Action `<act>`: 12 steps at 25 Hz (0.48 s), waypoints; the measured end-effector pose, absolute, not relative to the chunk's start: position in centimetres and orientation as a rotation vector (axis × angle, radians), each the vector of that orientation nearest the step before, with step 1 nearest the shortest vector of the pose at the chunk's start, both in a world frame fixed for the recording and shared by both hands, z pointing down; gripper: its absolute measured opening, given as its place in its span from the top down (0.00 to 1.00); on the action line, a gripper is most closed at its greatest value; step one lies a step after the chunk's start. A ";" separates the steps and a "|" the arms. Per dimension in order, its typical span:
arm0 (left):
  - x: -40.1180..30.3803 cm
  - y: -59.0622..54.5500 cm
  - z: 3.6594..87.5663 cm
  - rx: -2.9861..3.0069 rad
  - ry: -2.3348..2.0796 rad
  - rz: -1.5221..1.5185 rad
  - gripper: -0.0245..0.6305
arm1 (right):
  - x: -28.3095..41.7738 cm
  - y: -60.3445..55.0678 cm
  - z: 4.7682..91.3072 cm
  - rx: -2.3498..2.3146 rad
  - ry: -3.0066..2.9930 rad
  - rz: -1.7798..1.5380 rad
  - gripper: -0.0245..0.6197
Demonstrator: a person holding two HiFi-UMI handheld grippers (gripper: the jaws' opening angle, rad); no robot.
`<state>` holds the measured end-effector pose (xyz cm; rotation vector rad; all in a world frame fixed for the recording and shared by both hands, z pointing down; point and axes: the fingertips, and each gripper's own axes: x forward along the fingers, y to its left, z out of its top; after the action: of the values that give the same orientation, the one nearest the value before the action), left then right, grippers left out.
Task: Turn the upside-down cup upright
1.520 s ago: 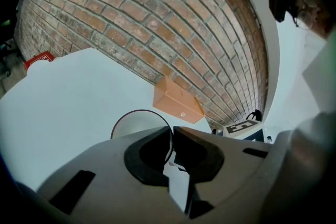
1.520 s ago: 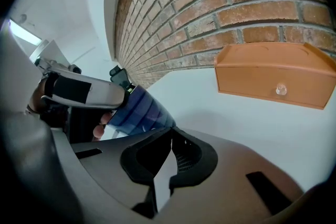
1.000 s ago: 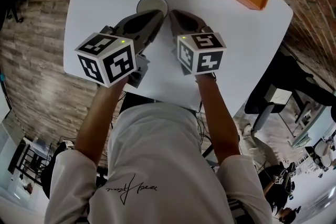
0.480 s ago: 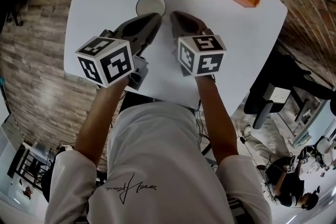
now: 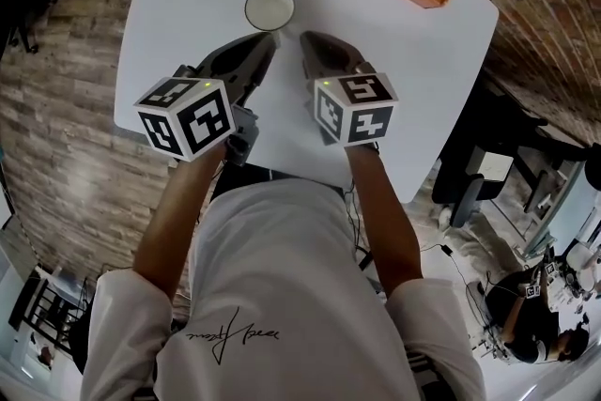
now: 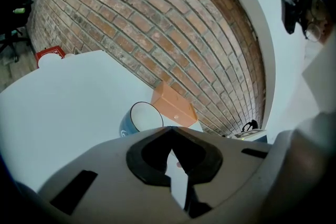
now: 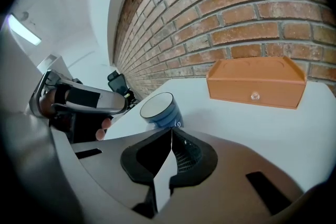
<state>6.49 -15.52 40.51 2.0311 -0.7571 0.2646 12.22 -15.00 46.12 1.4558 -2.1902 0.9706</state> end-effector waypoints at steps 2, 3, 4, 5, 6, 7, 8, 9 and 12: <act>6.1 -15.0 40.3 2.035 -0.768 0.267 0.95 | 12.0 -14.5 45.5 1.455 -2.199 0.959 0.93; 5.8 -14.8 40.2 2.040 -0.774 0.271 0.95 | 11.8 -14.2 45.3 1.453 -2.204 0.954 0.93; 5.6 -14.4 40.0 2.047 -0.778 0.276 0.95 | 11.6 -14.0 45.0 1.450 -2.208 0.948 0.93; 5.4 -14.1 39.9 2.051 -0.782 0.279 0.95 | 11.5 -13.7 44.8 1.446 -2.213 0.943 0.93; 5.2 -13.8 39.8 2.054 -0.783 0.279 0.95 | 11.3 -13.4 44.5 1.444 -2.217 0.937 0.93; 5.1 -13.6 39.6 2.056 -0.782 0.276 0.95 | 11.1 -13.2 44.2 1.441 -2.221 0.930 0.93; 4.9 -13.3 39.4 2.058 -0.781 0.271 0.95 | 10.9 -12.9 43.8 1.440 -2.226 0.922 0.93; 4.7 -13.1 39.1 2.061 -0.780 0.268 0.95 | 10.7 -12.7 43.4 1.439 -2.230 0.914 0.93; 4.3 -12.2 38.5 2.077 -0.775 0.266 0.95 | 10.1 -11.8 42.4 1.437 -2.243 0.896 0.93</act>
<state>4.34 -12.23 38.52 2.0767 -0.7754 0.2659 10.15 -11.77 42.35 1.4368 -2.2430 0.8955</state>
